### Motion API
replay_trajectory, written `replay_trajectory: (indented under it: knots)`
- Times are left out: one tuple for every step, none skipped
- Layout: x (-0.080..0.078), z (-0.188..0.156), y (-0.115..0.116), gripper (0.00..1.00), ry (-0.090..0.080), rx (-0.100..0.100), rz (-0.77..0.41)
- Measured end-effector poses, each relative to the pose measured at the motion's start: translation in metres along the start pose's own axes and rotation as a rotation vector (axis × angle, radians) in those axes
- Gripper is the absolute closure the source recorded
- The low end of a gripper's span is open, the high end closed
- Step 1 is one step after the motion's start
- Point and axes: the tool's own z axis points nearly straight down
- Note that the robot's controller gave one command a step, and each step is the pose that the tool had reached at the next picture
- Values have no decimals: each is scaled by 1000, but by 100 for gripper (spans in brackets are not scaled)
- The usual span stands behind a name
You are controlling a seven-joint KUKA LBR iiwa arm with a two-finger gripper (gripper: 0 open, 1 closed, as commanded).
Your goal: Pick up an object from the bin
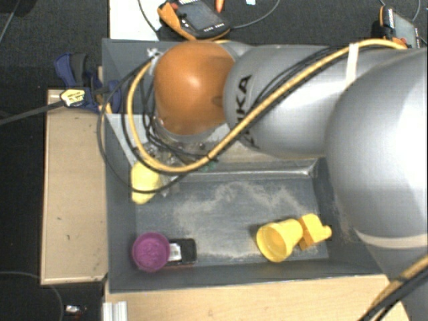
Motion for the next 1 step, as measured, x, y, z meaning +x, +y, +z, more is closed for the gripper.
replay_trajectory:
  knots:
    - [-2,-26,0,100,-6,1,0]
